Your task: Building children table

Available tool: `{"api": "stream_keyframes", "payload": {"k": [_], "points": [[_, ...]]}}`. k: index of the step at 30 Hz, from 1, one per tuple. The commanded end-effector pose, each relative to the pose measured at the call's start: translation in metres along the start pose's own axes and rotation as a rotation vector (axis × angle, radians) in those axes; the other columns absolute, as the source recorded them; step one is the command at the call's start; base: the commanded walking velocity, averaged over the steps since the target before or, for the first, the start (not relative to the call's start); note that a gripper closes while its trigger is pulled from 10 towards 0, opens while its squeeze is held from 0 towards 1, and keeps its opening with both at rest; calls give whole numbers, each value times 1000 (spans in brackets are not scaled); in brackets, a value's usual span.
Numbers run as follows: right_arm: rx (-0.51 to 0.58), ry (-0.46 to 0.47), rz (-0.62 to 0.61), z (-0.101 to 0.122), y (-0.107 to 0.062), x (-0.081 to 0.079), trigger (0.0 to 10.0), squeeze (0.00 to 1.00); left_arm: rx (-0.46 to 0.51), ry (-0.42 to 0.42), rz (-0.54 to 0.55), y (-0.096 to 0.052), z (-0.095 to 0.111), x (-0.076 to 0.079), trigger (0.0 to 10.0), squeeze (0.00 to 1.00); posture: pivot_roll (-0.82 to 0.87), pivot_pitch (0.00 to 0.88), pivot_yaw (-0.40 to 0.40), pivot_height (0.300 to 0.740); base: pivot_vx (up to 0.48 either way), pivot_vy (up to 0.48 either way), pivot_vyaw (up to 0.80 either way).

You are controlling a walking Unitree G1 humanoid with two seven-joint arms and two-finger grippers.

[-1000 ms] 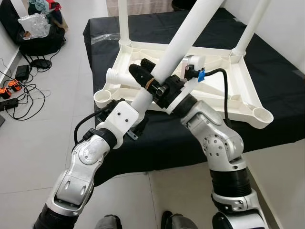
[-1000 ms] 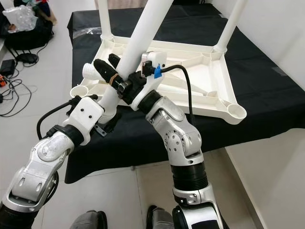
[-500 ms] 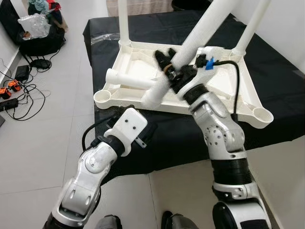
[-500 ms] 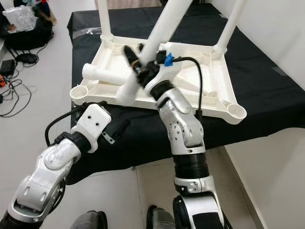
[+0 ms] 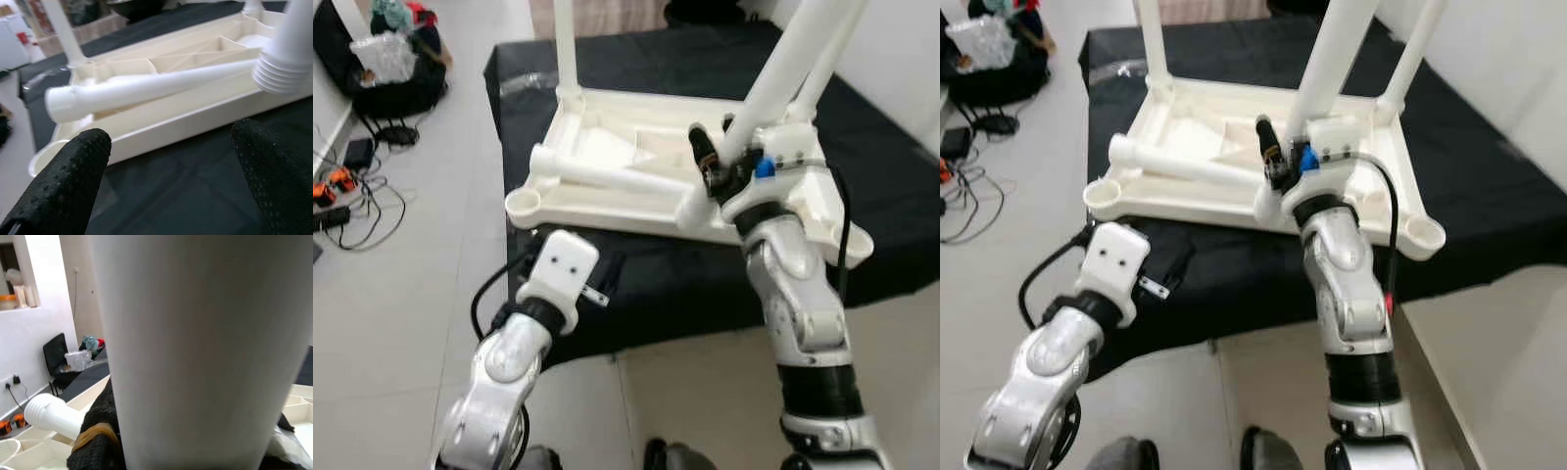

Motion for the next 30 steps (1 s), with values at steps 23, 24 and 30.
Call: {"api": "stream_keyframes", "payload": {"k": [23,24,30], "points": [[23,22,-18,5,7,-7,10000,0,-34,13,108,-3,-4,-12,10000,0,7,82,-54,740,86,-311,188],[23,22,-18,5,7,-7,10000,0,-34,13,108,-3,-4,-12,10000,0,7,82,-54,740,247,-409,0],[26,25,-21,5,8,-7,10000,0,-33,25,110,-2,-4,-15,10000,0,11,88,-52,740,246,-409,0]]}}
Point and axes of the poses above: a point about 5 cm out from each wrist's last joint towards the gripper, its own y axis pointing out of the wrist towards the gripper, its own z axis along the axis of the wrist's last joint, x = y × z, the point moved 3 cm from there along y, pointing out of the wrist towards the gripper, and after that the axes turned 10 degrees about y, right-handed, at the moved point
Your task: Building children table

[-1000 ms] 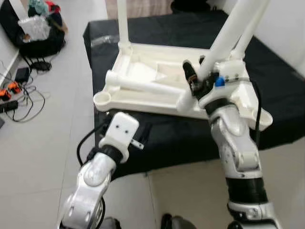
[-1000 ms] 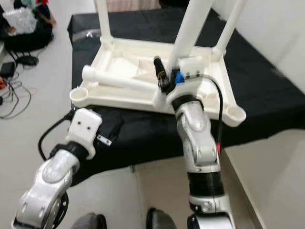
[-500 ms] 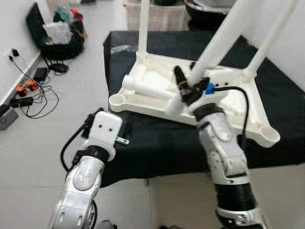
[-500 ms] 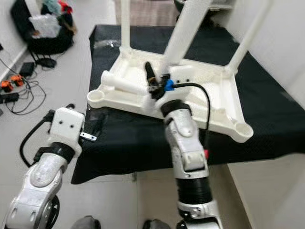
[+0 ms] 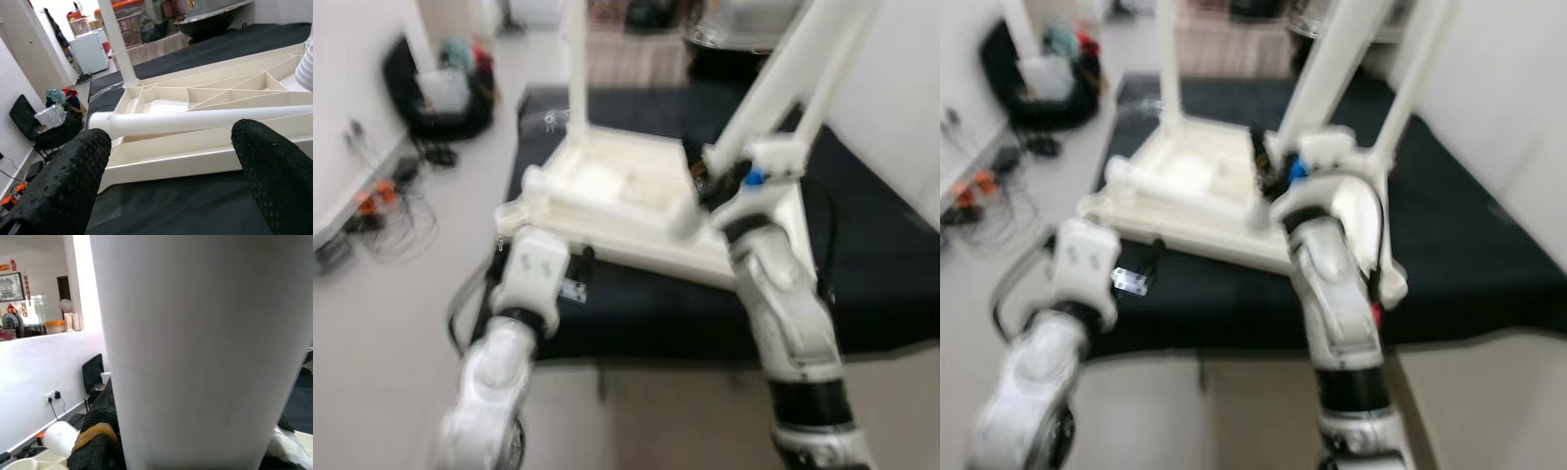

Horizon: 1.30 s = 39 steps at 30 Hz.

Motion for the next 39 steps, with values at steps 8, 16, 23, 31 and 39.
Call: {"api": "stream_keyframes", "payload": {"k": [8,16,23,31,39], "points": [[12,-14,-42,4,2,14,10000,0,-5,4,-14,3,-1,2,10000,0,12,93,-47,740,274,-390,0],[8,14,-21,5,4,16,10000,0,-35,-22,-6,3,-6,0,10000,0,14,98,-45,740,39,-38,0],[-55,94,115,0,5,9,10000,0,-44,-38,-35,1,-7,6,10000,0,12,105,-45,740,0,0,0],[-144,157,309,-1,5,11,10000,0,-80,-88,-121,-13,-14,22,10000,0,14,109,-51,740,0,0,0],[-174,172,423,13,17,35,10000,0,-29,-255,-414,-39,-4,59,10000,0,17,119,-56,740,0,0,0]]}}
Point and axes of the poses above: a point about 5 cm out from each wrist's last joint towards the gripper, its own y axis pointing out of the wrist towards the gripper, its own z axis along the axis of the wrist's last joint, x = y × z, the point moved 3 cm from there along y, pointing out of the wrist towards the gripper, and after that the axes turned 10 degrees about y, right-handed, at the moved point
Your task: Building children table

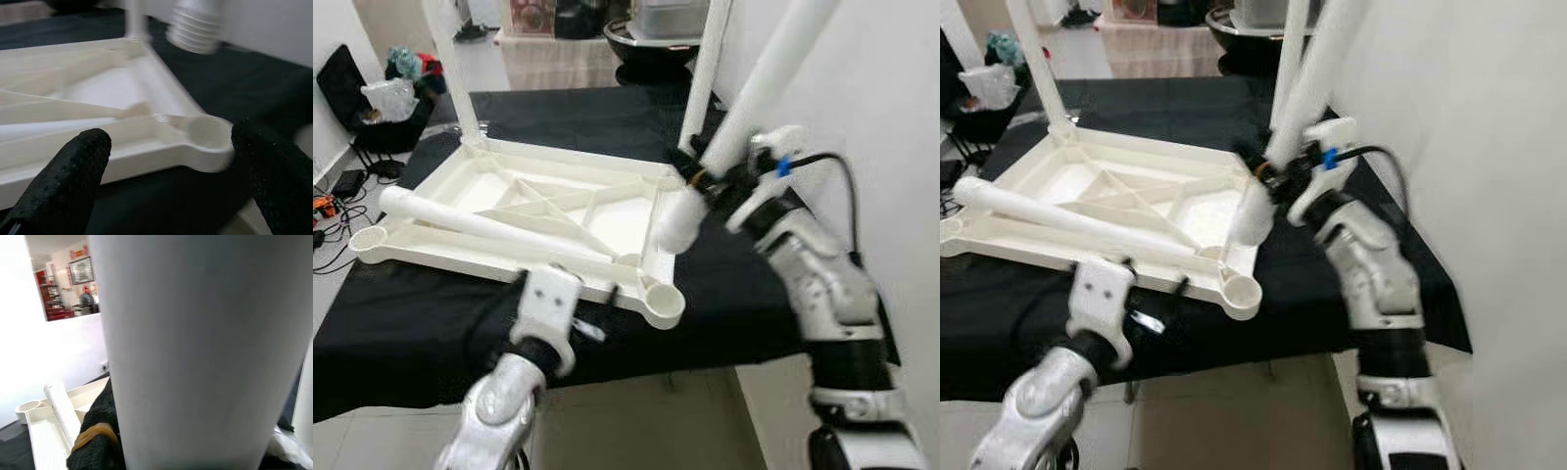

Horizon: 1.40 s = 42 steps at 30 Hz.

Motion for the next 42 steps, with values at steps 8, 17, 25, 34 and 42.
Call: {"api": "stream_keyframes", "payload": {"k": [8,17,25,34,42], "points": [[-173,47,360,-15,-3,-18,10000,0,-32,9,-76,-13,-8,15,10000,0,35,136,-58,740,0,0,0],[-321,-26,558,-29,-10,-26,10000,0,-36,-5,-71,-21,-5,14,10000,0,55,154,-63,740,0,0,0],[-285,-7,673,-21,-7,-34,10000,0,-100,42,-91,-39,-18,15,10000,0,66,161,-54,740,0,0,0],[-322,9,730,-32,-16,-39,10000,0,-88,25,-95,-36,-15,16,10000,0,65,165,-46,740,0,0,0],[-360,1,720,-51,-15,-41,10000,0,-80,22,-103,-37,-12,19,10000,0,74,180,-44,740,0,0,0]]}}
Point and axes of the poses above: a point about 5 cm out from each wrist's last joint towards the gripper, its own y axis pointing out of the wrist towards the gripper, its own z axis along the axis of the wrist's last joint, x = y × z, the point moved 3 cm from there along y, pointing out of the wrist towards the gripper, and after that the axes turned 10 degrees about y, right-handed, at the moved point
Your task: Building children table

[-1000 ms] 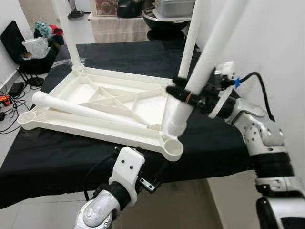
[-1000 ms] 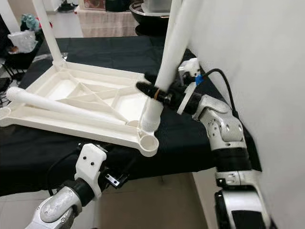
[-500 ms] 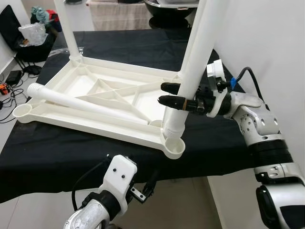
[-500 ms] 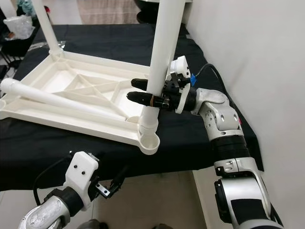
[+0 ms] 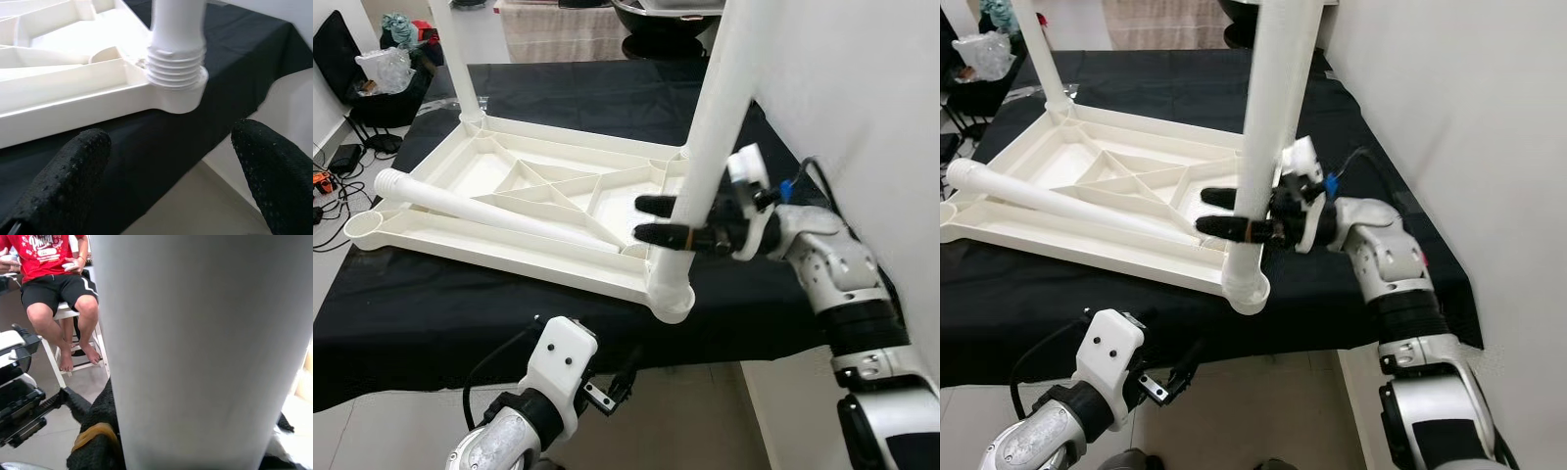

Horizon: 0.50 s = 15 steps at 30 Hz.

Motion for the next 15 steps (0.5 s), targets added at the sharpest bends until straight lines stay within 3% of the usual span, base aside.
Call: {"api": "stream_keyframes", "payload": {"k": [1,15], "points": [[-12,-28,2,-1,3,0,10000,0,3,-1,-1,-3,2,1,10000,0,75,184,-43,740,0,0,0],[-36,-46,1,3,-5,1,10000,0,7,7,2,-3,4,-1,10000,0,73,191,-34,740,0,0,0]]}}
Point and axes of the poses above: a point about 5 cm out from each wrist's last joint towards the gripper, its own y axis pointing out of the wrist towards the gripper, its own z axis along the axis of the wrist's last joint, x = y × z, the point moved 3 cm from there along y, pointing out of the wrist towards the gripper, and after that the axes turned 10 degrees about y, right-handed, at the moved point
